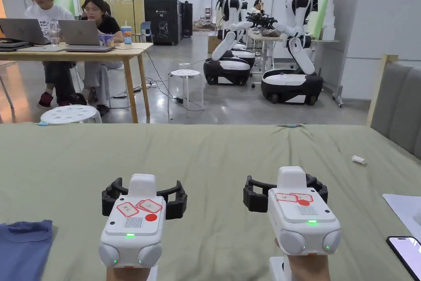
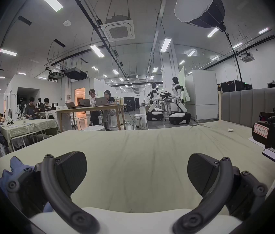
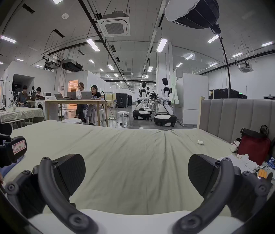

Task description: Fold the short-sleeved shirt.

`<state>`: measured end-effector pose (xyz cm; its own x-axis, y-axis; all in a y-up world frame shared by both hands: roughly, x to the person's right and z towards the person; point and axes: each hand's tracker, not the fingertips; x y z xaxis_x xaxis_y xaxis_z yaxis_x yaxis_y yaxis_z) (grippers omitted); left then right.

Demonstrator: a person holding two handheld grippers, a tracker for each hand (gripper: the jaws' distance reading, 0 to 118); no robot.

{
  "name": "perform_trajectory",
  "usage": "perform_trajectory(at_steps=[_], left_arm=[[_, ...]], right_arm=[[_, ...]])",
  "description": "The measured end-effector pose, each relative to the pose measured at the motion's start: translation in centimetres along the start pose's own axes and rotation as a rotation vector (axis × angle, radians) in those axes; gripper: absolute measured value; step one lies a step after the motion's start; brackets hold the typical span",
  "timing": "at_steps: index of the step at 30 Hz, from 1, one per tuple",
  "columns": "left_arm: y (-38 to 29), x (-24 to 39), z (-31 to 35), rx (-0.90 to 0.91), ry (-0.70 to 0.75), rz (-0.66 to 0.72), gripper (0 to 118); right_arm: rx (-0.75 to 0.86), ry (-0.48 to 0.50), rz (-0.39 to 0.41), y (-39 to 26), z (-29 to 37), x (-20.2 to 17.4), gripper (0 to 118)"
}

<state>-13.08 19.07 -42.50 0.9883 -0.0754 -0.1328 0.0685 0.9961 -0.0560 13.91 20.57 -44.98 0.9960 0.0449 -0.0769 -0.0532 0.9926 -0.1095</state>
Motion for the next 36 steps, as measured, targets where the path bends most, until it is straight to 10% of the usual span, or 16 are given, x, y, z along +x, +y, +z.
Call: perform_trajectory(at_steps=[36], left_arm=[[0.22,-0.24,0.32,0.029,-0.014,0.017,118]], right_arm=[[0.009,-0.013,-0.033,0.02,0.66,0.89,118]])
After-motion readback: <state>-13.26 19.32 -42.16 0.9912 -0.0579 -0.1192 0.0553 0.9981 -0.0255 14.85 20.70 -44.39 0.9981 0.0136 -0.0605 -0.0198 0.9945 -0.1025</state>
